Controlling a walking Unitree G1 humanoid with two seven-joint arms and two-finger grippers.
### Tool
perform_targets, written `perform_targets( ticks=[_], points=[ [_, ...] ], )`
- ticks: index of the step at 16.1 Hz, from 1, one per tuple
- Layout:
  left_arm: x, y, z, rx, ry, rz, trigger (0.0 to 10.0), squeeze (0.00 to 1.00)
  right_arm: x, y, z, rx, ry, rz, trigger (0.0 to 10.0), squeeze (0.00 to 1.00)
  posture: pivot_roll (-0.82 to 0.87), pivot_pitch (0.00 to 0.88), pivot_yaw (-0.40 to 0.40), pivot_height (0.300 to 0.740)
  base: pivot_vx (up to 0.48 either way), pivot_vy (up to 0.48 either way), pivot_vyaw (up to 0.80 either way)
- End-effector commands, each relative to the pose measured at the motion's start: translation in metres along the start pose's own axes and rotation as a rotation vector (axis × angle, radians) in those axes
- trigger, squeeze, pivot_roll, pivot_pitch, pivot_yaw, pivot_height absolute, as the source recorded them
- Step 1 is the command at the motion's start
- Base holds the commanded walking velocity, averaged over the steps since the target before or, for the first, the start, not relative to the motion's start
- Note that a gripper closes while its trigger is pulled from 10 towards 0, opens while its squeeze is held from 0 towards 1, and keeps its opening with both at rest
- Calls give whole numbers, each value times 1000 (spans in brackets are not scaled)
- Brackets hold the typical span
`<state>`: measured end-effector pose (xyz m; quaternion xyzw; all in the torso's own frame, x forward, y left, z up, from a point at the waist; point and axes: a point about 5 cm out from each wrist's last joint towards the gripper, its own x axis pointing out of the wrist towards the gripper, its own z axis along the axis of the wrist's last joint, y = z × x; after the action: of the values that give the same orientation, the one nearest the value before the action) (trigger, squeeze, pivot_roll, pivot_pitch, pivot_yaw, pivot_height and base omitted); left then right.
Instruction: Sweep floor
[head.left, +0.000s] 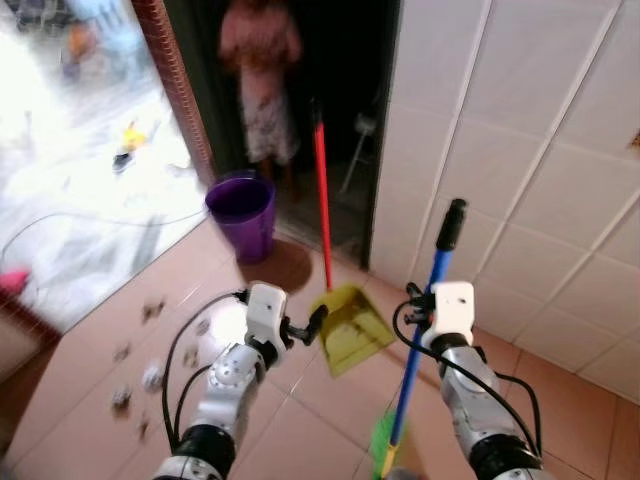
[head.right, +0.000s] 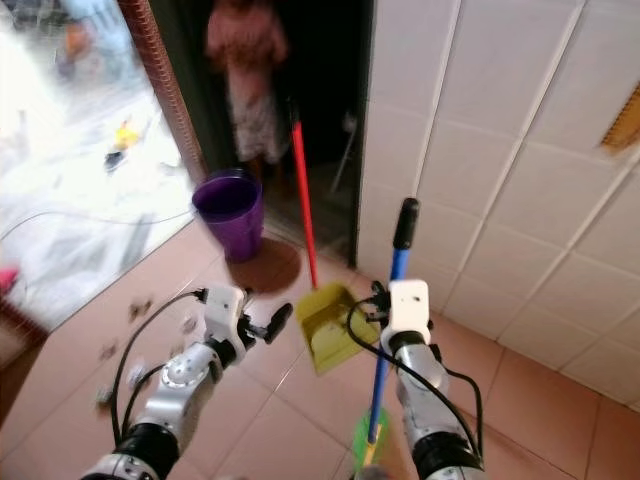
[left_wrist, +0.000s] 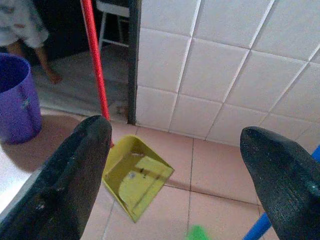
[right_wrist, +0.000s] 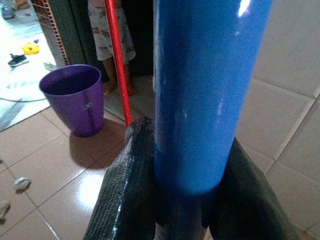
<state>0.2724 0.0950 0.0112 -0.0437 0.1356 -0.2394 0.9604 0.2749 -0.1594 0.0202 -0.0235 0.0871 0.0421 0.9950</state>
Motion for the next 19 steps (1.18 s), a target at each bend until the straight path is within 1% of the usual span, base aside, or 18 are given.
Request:
perform_targets(
  ticks=[1, 8, 9, 13, 14, 15, 16, 19],
  points=[
    [-7, 13, -3, 19, 24, 28, 10000, 0, 7, 12, 12, -3, -51, 30, 10000, 0, -87, 0, 94, 740, 255, 409, -800],
    [-7, 11, -4, 35, 20, 23, 10000, 0, 7, 13, 11, 1, -50, 30, 10000, 0, -80, 0, 91, 740, 250, 410, -725],
    [-7, 10, -4, 37, 19, 23, 10000, 0, 7, 14, 12, -3, -49, 38, 10000, 0, -74, 0, 78, 740, 247, 401, 0],
    [-7, 5, -8, 36, 20, 66, 10000, 0, 12, 15, 15, -21, -46, 84, 10000, 0, -50, 0, 21, 740, 0, 0, 0],
    [-8, 5, -9, 27, 17, 66, 10000, 0, 13, 16, 15, -23, -44, 95, 10000, 0, -50, 0, 21, 740, 0, 0, 0],
    [-10, 3, -11, -2, 8, 53, 10000, 0, 14, 18, 16, -29, -41, 113, 10000, 0, -36, 0, -2, 740, 0, 0, 0],
    [-11, 2, -12, -16, 4, 51, 10000, 0, 15, 20, 16, -31, -38, 122, 10000, 0, -35, 0, -5, 740, 0, 0, 0],
    [-14, -1, -15, -22, 5, 66, 10000, 0, 14, 23, 14, -39, -23, 153, 10000, 0, -5, 0, -44, 740, 0, 0, 0]
  ],
)
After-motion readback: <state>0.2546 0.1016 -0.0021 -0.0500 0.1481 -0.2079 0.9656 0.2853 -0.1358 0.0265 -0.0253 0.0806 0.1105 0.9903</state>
